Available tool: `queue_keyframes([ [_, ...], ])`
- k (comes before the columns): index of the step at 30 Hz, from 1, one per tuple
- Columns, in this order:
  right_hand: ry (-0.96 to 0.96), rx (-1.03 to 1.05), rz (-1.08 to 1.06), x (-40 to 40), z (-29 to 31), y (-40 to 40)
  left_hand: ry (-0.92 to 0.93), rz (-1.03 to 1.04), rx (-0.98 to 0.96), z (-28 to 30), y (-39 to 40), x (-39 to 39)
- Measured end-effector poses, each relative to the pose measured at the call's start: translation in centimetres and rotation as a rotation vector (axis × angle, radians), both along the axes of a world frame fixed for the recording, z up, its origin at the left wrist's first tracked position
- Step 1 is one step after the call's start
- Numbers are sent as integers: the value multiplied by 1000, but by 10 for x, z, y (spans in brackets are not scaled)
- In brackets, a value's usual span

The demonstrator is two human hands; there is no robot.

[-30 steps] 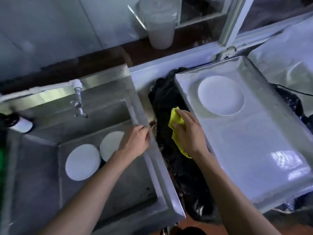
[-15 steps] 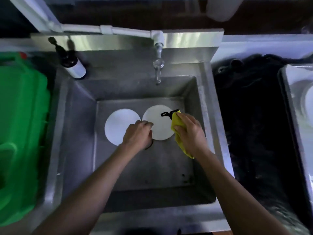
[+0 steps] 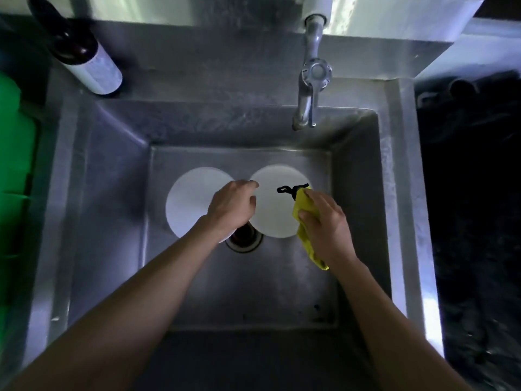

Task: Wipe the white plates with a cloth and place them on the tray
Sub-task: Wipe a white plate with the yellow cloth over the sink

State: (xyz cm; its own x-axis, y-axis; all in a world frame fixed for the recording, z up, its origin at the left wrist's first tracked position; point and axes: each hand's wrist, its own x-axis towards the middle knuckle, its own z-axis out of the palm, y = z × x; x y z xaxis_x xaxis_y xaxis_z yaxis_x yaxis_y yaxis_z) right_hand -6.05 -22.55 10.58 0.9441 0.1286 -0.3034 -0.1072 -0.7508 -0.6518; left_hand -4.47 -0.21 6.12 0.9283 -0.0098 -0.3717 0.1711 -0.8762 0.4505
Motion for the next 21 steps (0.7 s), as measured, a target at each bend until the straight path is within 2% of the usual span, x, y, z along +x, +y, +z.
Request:
queue_keyframes([
  [9,42,124,-47,33,-56,-16,19,-71,53,-56,-12,52],
  [16,65,198,-101,41,-76,-20,33,64,60,-79,-24,61],
  [21,45,167,-95,40,-83,-20,76,113,87,-84,-30,68],
])
